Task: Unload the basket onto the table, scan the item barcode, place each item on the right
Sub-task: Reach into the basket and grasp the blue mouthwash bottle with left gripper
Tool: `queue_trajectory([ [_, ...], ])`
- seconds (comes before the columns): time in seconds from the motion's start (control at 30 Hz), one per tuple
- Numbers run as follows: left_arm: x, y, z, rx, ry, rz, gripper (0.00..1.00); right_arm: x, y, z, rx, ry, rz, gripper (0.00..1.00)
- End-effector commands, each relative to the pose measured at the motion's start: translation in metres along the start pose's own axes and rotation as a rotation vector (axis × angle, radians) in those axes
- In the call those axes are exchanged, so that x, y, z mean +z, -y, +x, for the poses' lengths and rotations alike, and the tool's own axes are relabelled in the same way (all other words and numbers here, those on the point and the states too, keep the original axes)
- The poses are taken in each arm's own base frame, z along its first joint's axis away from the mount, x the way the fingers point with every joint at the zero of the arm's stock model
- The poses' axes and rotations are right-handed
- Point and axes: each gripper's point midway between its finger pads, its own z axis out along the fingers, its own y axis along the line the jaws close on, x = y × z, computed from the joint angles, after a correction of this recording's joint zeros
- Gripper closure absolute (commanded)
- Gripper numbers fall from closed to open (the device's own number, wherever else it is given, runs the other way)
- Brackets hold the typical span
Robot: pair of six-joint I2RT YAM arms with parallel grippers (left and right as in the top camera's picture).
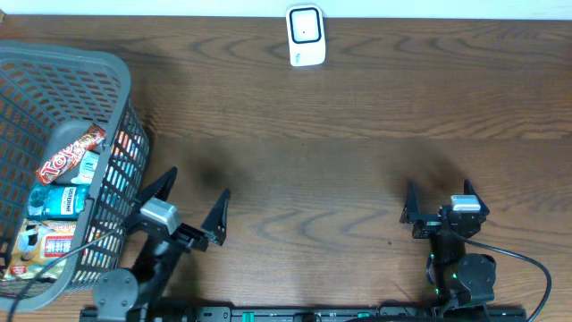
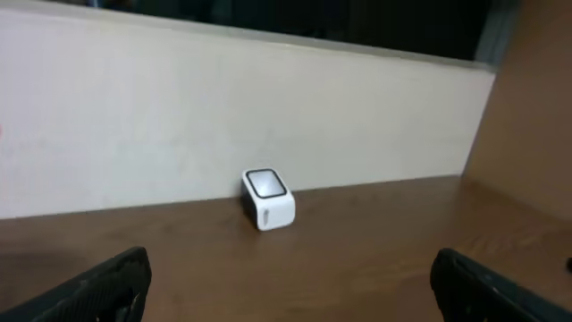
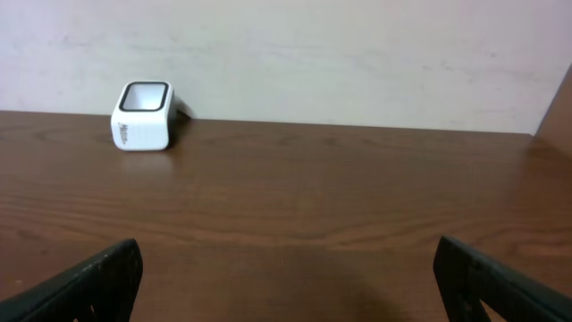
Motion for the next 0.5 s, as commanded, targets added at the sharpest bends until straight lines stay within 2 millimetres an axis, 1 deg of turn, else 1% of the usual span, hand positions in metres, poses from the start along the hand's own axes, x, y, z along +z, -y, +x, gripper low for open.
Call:
queue_trajectory([
  [0.0, 0.007, 0.008, -0.039, -0.023, -0.026, 0.017, 0.0, 0.0, 0.0, 0.001, -0.006, -0.003, 0.001, 0.01],
  [0.07, 0.016, 0.004, -0.061, -0.038, -0.06, -0.015, 0.01, 0.0, 0.0, 0.001, -0.006, -0.003, 0.001, 0.01],
  [0.13, 0.024, -0.006, -0.085, -0.06, -0.12, -0.085, 0.0, 0.0, 0.0, 0.001, -0.006, -0.004, 0.001, 0.01],
  [0.17, 0.026, -0.009, -0.092, -0.072, -0.157, -0.11, 0.0, 0.0, 0.0, 0.001, -0.006, -0.004, 0.001, 0.01],
  [0.2, 0.029, -0.01, -0.104, -0.083, -0.201, -0.129, 0.01, 0.0, 0.0, 0.001, -0.006, -0.004, 0.001, 0.01],
  [0.27, 0.032, -0.007, -0.123, -0.105, -0.296, -0.137, 0.01, 0.0, 0.0, 0.001, -0.006, -0.003, 0.001, 0.01],
  [0.3, 0.032, -0.006, -0.127, -0.119, -0.346, -0.144, 0.0, 0.0, 0.0, 0.001, -0.006, -0.004, 0.001, 0.01],
  [0.37, 0.031, -0.006, -0.125, -0.145, -0.423, -0.157, 0.0, 0.0, 0.0, 0.001, -0.006, -0.004, 0.001, 0.01],
  [0.43, 0.033, -0.007, -0.111, -0.175, -0.506, -0.157, 0.0, 0.0, 0.0, 0.001, -0.006, -0.004, 0.001, 0.01],
  [0.47, 0.035, -0.005, -0.108, -0.184, -0.521, -0.143, 0.01, 0.0, 0.0, 0.001, -0.006, -0.003, 0.001, 0.01],
])
